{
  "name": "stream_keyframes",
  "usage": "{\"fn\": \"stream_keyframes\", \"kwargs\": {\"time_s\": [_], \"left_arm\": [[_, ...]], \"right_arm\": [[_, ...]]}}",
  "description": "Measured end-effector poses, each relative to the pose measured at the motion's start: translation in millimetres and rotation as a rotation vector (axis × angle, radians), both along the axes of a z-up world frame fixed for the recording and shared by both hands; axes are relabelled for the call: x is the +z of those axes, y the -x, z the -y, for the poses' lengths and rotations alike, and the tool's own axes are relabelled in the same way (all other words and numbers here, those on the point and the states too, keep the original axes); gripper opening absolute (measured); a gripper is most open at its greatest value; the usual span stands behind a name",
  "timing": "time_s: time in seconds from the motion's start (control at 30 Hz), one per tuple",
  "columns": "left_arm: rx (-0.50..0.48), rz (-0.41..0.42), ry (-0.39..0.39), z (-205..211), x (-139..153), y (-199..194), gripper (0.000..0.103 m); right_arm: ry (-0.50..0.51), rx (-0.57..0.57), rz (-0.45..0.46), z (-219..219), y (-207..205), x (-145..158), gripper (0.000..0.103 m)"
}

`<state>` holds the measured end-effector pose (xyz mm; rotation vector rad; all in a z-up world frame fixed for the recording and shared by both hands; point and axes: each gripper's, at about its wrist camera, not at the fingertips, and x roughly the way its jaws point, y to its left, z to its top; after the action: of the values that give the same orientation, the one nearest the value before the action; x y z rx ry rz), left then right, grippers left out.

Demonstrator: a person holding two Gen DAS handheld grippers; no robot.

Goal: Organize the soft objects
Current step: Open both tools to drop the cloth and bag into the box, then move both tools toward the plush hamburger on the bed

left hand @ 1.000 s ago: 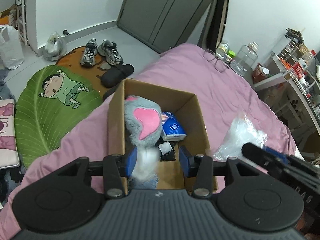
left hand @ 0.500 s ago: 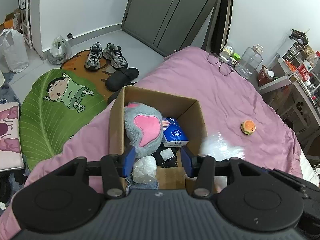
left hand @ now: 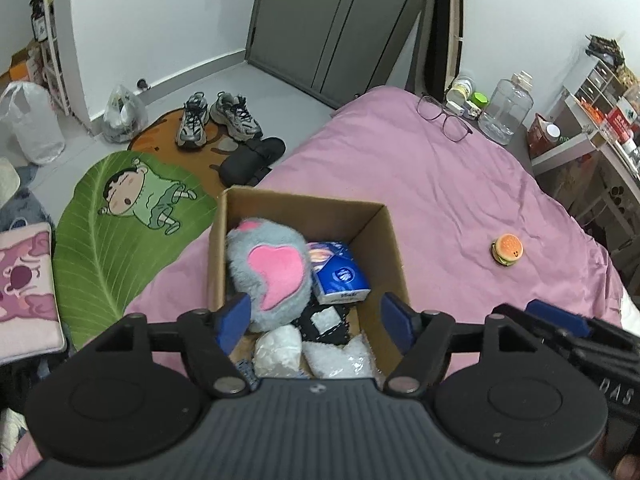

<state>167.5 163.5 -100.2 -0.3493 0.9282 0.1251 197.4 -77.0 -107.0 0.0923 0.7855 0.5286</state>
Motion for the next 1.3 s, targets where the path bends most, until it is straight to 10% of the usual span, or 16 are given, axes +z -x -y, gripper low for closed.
{"fn": "stream_keyframes", "kwargs": {"time_s": [0.7, 1.3], "left_arm": [[-0.131, 0.011, -0.085, 92, 6, -71, 0.071], [-0.275, -0.053, -0.147, 172, -36, -163, 0.071]], "right_arm": [[-0.02, -0.156, -0.006, 101, -89, -16, 0.08], [-0.184, -0.299, -0.08, 184, -147, -87, 0.081]]}}
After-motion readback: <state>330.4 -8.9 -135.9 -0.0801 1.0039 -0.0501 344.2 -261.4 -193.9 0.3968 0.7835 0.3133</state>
